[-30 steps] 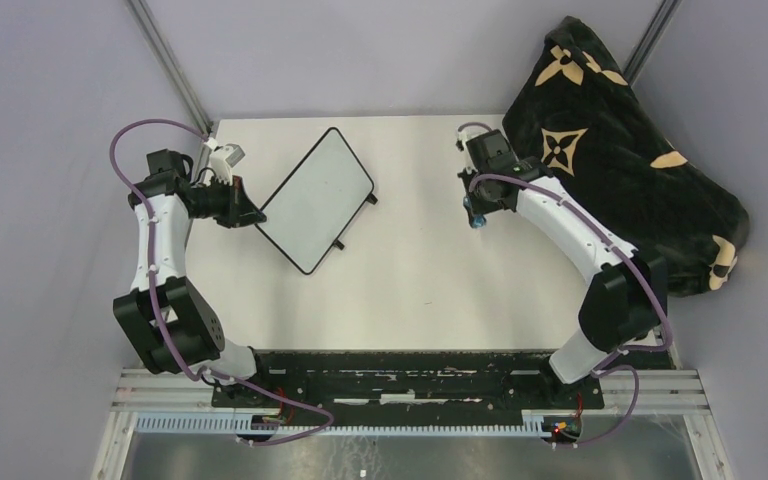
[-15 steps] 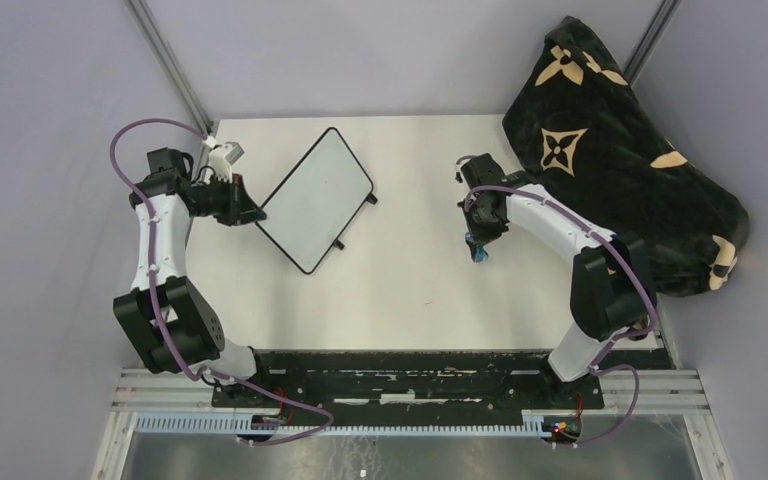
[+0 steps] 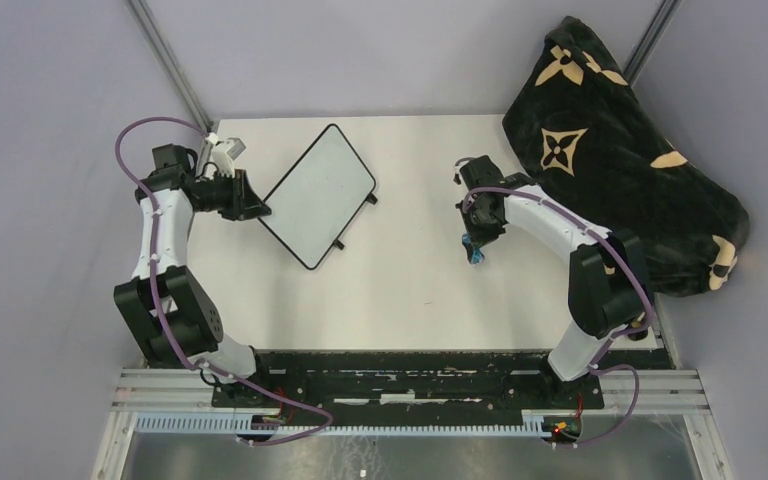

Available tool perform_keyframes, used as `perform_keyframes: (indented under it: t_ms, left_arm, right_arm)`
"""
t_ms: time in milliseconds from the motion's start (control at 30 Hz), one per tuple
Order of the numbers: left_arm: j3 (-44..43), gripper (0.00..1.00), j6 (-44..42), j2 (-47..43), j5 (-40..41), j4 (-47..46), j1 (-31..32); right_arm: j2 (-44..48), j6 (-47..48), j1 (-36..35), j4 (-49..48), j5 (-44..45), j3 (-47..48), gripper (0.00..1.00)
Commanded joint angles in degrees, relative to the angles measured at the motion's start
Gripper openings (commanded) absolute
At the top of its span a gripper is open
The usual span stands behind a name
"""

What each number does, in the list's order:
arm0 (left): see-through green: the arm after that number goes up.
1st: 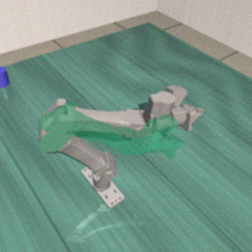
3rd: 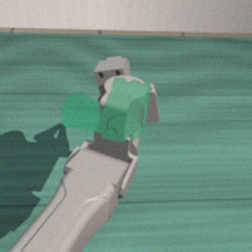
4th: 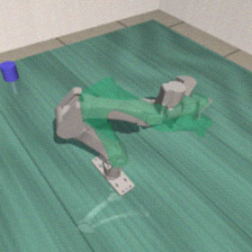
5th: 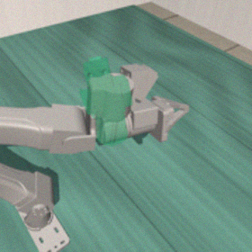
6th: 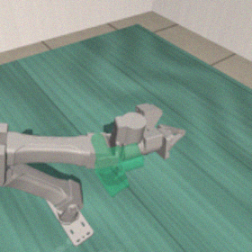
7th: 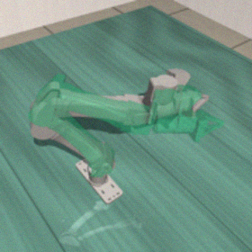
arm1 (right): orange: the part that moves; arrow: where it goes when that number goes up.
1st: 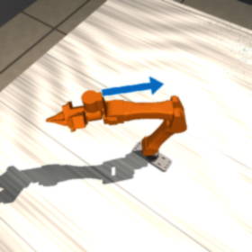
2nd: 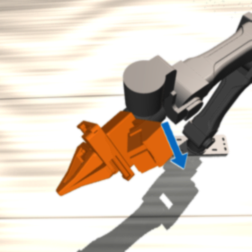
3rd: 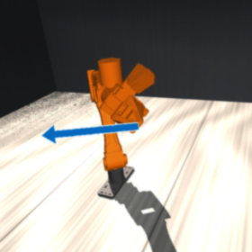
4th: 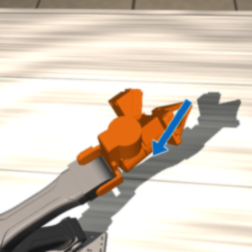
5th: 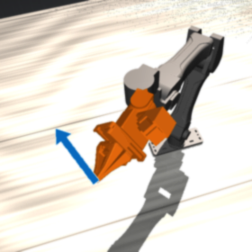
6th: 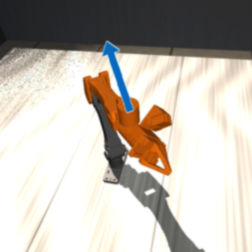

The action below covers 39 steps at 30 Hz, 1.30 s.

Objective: Erase the whiteboard

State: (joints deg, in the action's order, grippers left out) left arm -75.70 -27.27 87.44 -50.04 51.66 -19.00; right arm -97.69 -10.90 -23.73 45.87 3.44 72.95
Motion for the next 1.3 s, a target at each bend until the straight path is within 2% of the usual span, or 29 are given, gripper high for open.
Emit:
perform_keyframes:
  t_ms: [0, 167, 233, 300, 567, 733, 767, 800, 833, 900, 1067, 1267]
  left_arm:
    - [-2.9, 0.29, 2.5, 0.5, -2.1, -1.2, 1.1]
    - [-3.6, 0.33, 2.9, 0.7, -2.0, -1.2, 1.7]
    - [-3.8, 0.34, 3.1, 0.6, -1.7, -1.3, 1.9]
    - [-3.9, 0.36, 3.3, 0.3, -1.6, -1.4, 2.0]
    - [-3.6, 0.42, 5.5, -1.3, -0.7, -3.5, 2.0]
    - [-3.3, 0.54, 7.5, -2.5, -0.3, -5.7, 2.0]
    - [-3.2, 0.57, 7.9, -2.7, -0.1, -6.1, 2.0]
    - [-3.2, 0.8, 8.3, -3.0, 0.0, -6.6, 2.0]
    - [-3.1, 0.92, 9.1, -3.4, 0.2, -7.2, 2.0]
    - [-2.8, 1.0, 10.2, -4.1, 0.3, -8.4, 2.0]
    - [-3.5, 0.99, 11.6, -4.5, 1.8, -9.6, 2.0]
    - [0.4, 0.99, 17.7, -7.8, 12.8, -18.9, 1.0]
  right_arm:
    - [-0.5, -1.2, 0.3, -1.9, -1.3, -0.6, 0.14]
    - [-1.3, -1.2, 0.3, -1.3, -2.8, -0.4, 0.24]
    - [-1.5, -1.1, 0.3, -0.7, -3.7, -0.1, 0.36]
    - [-1.8, -1.2, 0.3, -0.3, -4.1, 0.2, 0.4]
    - [-2.3, -1.0, 0.4, 0.1, -3.3, 0.8, 0.42]
    - [-2.7, -0.8, 0.4, 0.6, -3.3, 0.6, 0.42]
    - [-2.6, -0.8, 0.3, 0.5, -3.3, 0.4, 0.42]
    - [-2.5, -0.8, 0.3, 0.5, -3.3, 0.3, 0.42]
    - [-2.4, -0.9, 0.4, 0.4, -3.3, 0.2, 0.42]
    - [-2.2, -0.8, 0.4, 0.4, -3.3, -0.1, 0.43]
    - [-1.4, -1.0, 0.3, 0.2, -4.5, -0.2, 0.59]
    - [0.0, -1.4, 0.4, 0.0, -2.9, -0.6, 0.61]
